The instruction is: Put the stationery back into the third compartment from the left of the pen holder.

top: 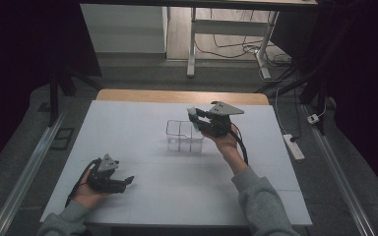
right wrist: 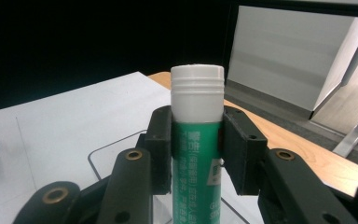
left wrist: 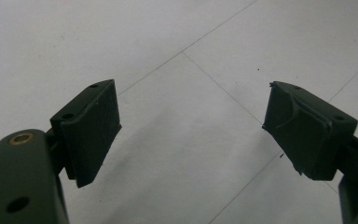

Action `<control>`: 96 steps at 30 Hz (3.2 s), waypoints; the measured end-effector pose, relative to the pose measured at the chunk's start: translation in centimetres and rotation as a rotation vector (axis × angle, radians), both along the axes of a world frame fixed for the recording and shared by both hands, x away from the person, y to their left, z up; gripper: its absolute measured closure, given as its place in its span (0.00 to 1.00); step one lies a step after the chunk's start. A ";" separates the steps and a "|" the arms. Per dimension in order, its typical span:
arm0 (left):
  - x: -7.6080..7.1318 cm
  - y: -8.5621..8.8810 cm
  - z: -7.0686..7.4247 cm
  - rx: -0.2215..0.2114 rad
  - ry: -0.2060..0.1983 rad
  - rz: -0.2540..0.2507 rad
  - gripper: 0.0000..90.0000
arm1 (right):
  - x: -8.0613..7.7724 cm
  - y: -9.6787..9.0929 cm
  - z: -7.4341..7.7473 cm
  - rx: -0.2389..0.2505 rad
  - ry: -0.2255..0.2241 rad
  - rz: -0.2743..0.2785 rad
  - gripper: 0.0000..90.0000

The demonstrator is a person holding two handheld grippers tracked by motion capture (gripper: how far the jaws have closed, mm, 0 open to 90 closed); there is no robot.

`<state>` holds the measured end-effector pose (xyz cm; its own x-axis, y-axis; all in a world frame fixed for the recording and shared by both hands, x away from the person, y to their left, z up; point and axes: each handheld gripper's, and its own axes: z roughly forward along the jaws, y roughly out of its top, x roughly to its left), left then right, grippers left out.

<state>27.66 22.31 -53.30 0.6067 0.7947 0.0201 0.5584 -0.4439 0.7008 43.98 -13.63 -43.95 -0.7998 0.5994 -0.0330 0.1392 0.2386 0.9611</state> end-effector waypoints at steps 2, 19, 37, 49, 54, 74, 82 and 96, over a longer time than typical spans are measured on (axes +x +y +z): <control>0.0 0.0 0.0 0.000 0.001 0.000 0.20 | 0.2 0.0 -0.3 -0.006 0.006 0.001 0.72; 0.0 -0.1 -0.1 0.006 0.007 0.000 0.20 | -0.3 0.3 -0.7 -0.069 -0.021 -0.052 0.42; 0.0 -0.1 -0.1 0.008 0.009 -0.001 0.20 | -0.9 -0.8 -0.8 -0.085 0.017 -0.034 0.40; 0.1 -0.1 -0.1 0.009 0.009 0.001 0.20 | -2.4 -2.4 -0.8 -0.098 0.036 -0.026 0.40; 0.0 -0.1 -0.1 0.006 0.005 0.003 0.20 | -2.9 -3.3 -0.9 -0.106 0.034 -0.034 0.39; -0.1 0.2 0.2 -0.026 -0.026 0.021 0.20 | -6.4 -6.9 -2.7 -0.183 0.066 -0.060 0.38; -0.1 0.4 0.4 -0.032 -0.034 0.024 0.20 | -8.4 -8.6 -3.1 -0.182 0.075 -0.068 0.37; -0.1 0.5 0.3 -0.030 -0.038 0.026 0.20 | -11.3 -12.1 -5.6 -0.222 0.145 -0.113 0.37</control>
<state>27.61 22.77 -52.97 0.5848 0.8110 0.0183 0.5426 -0.4079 0.7343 32.73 -25.73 -49.54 -0.7345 0.6756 -0.0639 0.3087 0.4164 0.8552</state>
